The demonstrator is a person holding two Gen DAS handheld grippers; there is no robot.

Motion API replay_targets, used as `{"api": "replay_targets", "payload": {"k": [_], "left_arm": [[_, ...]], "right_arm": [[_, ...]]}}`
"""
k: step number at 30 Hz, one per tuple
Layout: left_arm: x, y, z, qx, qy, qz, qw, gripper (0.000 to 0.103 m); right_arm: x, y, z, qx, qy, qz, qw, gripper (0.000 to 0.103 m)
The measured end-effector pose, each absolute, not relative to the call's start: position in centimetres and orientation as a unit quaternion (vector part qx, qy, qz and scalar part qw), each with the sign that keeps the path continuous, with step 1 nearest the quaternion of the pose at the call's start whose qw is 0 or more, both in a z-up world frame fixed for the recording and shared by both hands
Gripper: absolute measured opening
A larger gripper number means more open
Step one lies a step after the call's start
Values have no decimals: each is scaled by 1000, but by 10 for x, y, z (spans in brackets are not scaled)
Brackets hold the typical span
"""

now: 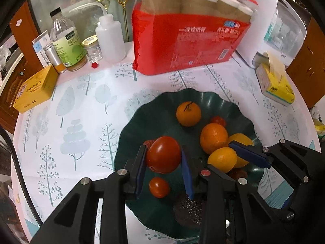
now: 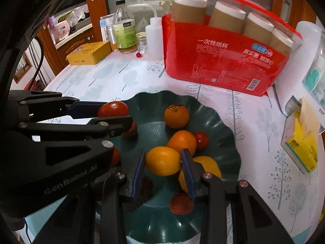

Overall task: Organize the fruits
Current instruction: 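Carry the tomato and small orange in both tools over the green plate, then open both tools to release the tomato and small orange onto the plate, then move the left tool back toward the brown banana on the placemat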

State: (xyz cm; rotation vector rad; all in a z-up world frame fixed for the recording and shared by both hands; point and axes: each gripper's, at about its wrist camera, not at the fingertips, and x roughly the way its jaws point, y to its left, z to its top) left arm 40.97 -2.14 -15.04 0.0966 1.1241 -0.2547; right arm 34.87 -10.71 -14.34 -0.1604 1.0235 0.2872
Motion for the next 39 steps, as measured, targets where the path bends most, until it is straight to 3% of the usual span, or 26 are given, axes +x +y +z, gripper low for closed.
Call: {"api": "replay_targets", "payload": {"k": [4,8,12,15,28,39], "left_arm": [[408,-22,-158,45,541,-125,830,35],[404,-23,-157,51,534,-124,835,67],[399,-26,-151,45,531,-135,835,71],[395,-27,-144,48,524,-137,839,85],[366,-29,-115,53,509,-136,848,102],[328,-21,-90,64,496,-149,853,102]], "right_arm": [[347,-106,-149,-87,485,132,860,38],[344,-108,-152,-90,484,135,860,38],[338,-110,-148,-85,475,141,865,39],[335,-111,-143,-86,468,138,869,43],[310,-116,-120,-83,449,133,880,45],[276,-134,-102,-58,452,98,885,45]]}}
